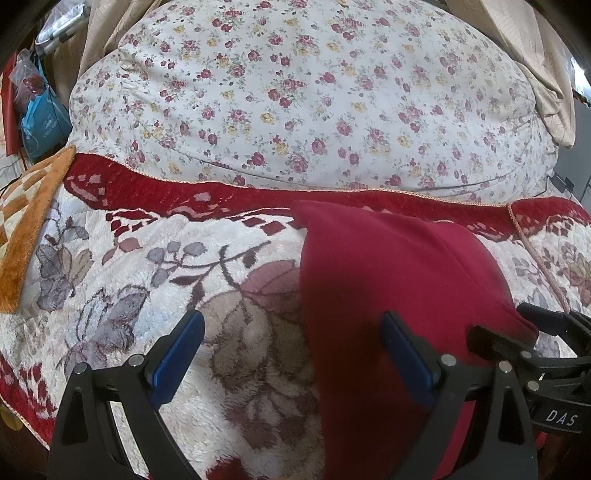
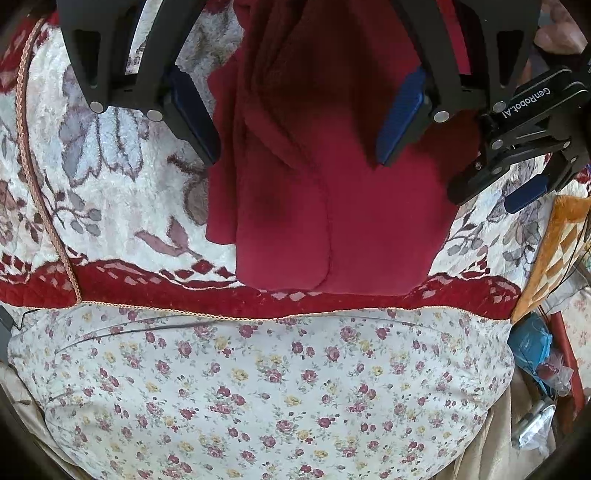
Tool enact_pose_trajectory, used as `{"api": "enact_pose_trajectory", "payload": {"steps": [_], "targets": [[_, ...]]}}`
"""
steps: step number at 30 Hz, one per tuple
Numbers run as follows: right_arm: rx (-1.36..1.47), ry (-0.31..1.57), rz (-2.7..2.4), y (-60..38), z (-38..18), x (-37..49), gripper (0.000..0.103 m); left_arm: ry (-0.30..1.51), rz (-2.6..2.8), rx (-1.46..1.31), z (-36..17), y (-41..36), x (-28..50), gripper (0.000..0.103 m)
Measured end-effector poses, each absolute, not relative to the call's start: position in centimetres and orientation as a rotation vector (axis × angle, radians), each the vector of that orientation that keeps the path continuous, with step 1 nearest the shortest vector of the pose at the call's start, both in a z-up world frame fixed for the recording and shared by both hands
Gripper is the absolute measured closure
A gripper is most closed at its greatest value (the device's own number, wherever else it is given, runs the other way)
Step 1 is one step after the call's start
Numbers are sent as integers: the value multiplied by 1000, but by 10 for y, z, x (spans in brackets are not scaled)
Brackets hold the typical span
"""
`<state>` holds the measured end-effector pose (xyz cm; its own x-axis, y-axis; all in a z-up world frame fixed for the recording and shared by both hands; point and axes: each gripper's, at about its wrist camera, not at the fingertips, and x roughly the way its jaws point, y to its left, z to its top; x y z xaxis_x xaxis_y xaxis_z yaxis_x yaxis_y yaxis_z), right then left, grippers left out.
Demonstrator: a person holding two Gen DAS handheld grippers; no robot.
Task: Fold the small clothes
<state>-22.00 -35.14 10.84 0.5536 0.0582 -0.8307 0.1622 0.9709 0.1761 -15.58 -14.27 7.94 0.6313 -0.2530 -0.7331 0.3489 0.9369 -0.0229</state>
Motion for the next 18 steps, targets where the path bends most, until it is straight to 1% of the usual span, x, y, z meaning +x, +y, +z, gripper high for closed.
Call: {"api": "enact_pose_trajectory", "payload": {"steps": [18], "targets": [[251,994,-60,-352,105,-220,13,819,-347,126,79,-142,-155,8]]}}
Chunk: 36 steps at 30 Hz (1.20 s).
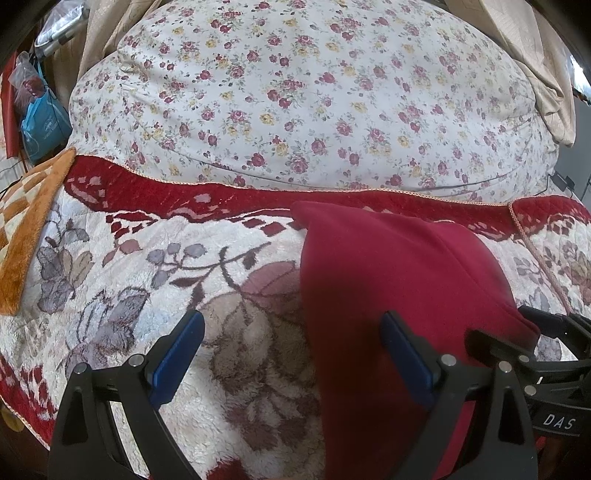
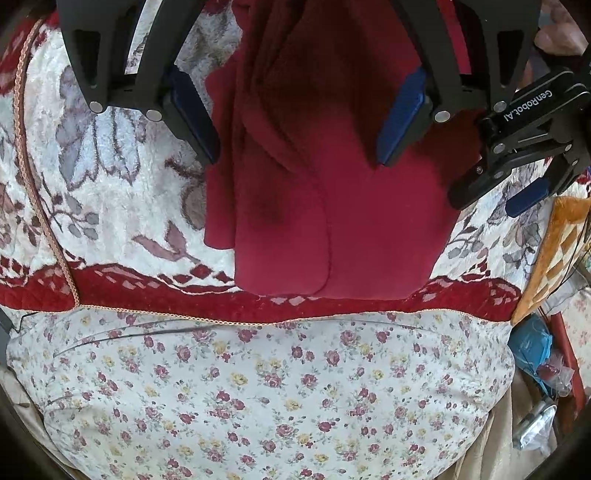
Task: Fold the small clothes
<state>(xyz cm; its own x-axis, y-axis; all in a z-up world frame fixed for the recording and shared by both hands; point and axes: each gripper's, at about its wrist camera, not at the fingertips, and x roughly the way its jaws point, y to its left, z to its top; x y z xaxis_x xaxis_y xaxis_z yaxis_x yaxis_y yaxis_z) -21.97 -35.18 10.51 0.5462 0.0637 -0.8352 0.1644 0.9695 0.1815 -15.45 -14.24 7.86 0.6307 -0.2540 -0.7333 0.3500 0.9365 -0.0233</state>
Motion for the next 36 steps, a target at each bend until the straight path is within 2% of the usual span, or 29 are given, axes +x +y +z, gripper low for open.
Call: {"api": "enact_pose_trajectory", "payload": {"steps": [36], "targets": [[255,1010,-50,-347,100,-219,11,819,-349,125,78,-143,-155,8]]}}
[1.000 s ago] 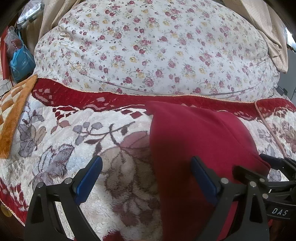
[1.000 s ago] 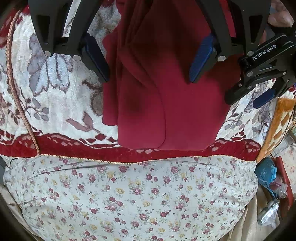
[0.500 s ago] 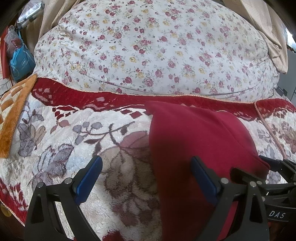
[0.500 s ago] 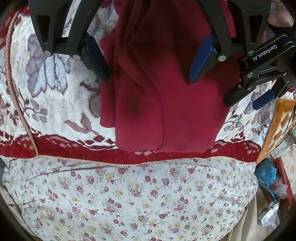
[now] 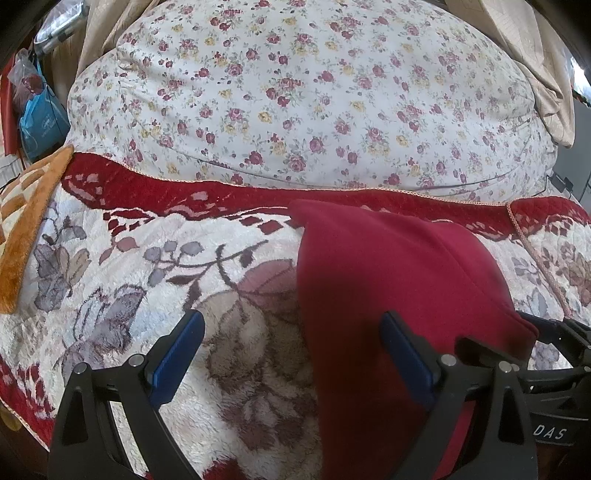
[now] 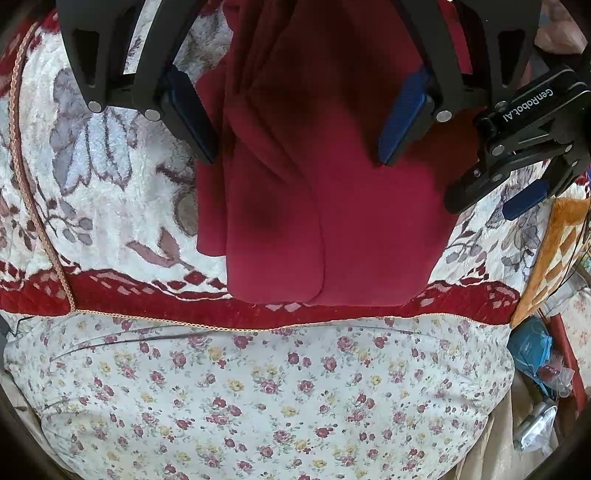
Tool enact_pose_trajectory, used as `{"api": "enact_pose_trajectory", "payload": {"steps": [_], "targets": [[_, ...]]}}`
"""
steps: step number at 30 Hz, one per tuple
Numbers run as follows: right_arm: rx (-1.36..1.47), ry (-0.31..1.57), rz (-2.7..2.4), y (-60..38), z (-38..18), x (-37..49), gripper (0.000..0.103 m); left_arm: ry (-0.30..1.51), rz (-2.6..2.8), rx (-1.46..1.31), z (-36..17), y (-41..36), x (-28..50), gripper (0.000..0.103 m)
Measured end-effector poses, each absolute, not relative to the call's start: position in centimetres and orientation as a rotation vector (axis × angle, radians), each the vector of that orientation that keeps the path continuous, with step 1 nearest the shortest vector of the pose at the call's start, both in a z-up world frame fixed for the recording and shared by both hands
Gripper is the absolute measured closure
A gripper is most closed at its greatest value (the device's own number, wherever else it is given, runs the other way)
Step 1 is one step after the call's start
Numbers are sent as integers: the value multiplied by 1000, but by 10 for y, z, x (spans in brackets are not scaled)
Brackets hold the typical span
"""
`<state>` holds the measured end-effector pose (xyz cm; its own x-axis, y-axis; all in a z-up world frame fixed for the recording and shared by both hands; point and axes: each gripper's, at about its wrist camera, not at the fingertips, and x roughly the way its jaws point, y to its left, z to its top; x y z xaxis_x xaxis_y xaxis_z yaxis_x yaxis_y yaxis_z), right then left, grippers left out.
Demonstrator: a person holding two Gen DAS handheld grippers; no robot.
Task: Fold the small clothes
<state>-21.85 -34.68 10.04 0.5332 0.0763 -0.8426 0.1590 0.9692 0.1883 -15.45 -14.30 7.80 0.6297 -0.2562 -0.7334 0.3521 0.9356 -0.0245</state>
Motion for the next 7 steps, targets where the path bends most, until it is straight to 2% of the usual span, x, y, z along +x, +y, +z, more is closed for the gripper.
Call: {"api": "enact_pose_trajectory", "payload": {"steps": [7], "targets": [[257,1012,-45,-345,100,-218,11,819,-348,118,77,-146,-155,8]]}}
